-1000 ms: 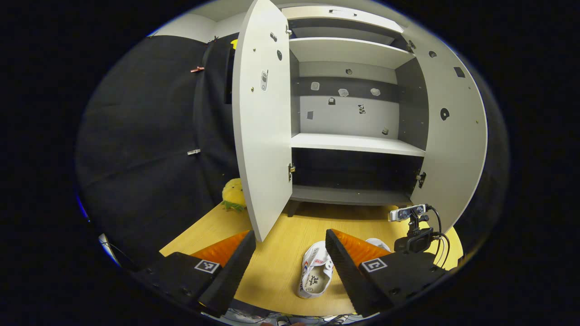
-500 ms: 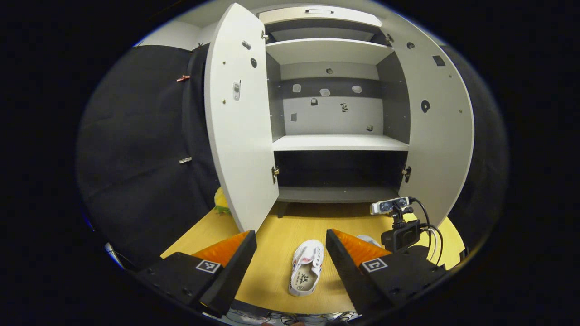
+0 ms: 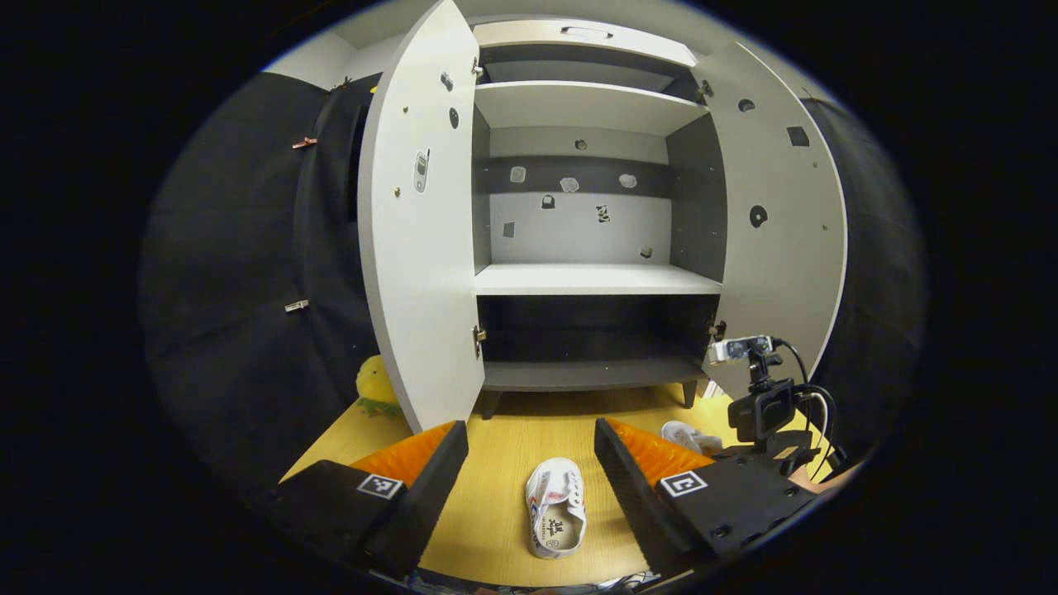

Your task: Grab one shoe with the right hand and put it into the shoe cabinet, grab the other shoe with the left hand and put it into the shoe cabinet; then close the right door with the right hand and the left door with the left hand.

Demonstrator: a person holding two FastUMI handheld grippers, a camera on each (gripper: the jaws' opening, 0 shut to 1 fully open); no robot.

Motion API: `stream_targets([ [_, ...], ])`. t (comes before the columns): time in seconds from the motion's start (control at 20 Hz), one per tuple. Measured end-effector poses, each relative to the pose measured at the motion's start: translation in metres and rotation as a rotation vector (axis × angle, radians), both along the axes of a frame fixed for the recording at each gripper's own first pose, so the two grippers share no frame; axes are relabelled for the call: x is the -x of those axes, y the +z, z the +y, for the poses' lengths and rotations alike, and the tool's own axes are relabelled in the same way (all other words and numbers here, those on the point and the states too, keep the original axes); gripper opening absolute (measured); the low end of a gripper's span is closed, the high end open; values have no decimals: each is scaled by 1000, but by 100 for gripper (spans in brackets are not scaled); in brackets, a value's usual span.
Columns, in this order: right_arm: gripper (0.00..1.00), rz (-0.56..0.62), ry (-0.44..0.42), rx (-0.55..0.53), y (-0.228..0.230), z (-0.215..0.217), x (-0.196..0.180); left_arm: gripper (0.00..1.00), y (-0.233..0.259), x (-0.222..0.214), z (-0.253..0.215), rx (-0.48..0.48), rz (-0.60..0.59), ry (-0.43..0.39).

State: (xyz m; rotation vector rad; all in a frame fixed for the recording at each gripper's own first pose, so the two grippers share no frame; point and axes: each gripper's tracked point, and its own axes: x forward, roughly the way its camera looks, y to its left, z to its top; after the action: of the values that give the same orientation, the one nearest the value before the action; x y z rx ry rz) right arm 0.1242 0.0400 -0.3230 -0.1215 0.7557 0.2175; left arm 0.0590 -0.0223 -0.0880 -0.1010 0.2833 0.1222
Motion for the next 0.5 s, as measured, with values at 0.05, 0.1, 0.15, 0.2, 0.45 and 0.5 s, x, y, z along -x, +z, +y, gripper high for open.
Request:
stream_targets([
  [0.05,5,-18,7,3,12,2,3,97,4,-2,3,13,-12,-10],
  [0.1,5,-37,19,8,22,4,7,96,6,-3,8,23,-19,-14],
  [0.15,5,-55,26,5,35,9,10,96,9,-5,12,32,-28,-18],
  [0.2,5,-70,27,-5,50,15,11,96,12,-7,17,42,-39,-22],
  [0.45,5,-163,32,-56,126,42,-1,97,15,-12,35,42,-74,-50],
  [0.5,5,-181,34,-68,141,47,-7,97,10,-12,34,46,-68,-67],
])
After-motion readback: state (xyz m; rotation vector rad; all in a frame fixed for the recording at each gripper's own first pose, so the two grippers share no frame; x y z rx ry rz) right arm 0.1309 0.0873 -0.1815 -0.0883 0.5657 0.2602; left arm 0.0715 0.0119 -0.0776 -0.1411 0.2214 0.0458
